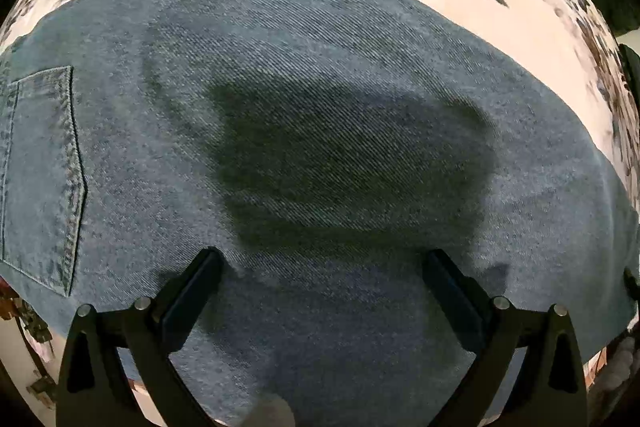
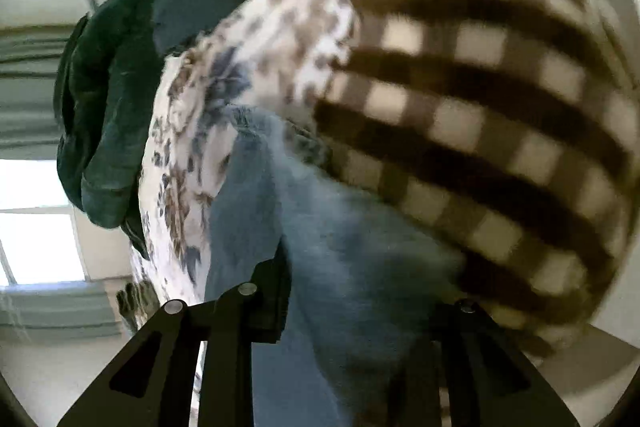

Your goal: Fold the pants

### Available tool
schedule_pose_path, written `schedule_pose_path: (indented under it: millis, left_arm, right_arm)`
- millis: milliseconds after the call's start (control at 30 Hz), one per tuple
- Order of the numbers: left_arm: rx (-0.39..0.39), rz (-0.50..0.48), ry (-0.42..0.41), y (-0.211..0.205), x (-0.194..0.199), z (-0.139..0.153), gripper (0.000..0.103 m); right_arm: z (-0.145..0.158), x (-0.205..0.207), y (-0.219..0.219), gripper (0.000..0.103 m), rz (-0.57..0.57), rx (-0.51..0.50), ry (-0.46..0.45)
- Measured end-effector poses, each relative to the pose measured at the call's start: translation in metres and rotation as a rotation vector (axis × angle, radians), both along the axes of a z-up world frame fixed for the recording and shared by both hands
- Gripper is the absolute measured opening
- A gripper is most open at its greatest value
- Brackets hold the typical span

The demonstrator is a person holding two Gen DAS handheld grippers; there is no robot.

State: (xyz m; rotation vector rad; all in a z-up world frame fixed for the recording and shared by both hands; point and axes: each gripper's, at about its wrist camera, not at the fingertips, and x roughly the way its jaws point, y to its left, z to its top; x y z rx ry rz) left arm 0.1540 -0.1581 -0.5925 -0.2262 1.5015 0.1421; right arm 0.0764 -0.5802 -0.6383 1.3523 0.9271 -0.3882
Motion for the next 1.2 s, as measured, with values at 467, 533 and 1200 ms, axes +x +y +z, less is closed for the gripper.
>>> schedule_pose_path:
  millis: [467, 533, 1200]
  left_arm:
    - [-0.123, 0.044, -0.121, 0.028, -0.016, 0.095, 0.103]
    - [-0.134, 0.080, -0.143, 0.050, -0.024, 0.111, 0.103]
    - [-0.081, 0.277, -0.084, 0.256, -0.067, 0.095, 0.103]
  right_arm:
    - [0.181, 0.064, 0.126, 0.010, 0.255, -0.295, -0.157]
    - [0.197, 0.078, 0.169, 0.009, 0.338, -0.323, -0.177]
    - [0.049, 0.085, 0.565, 0.057, 1.083, -0.531, 0.015]
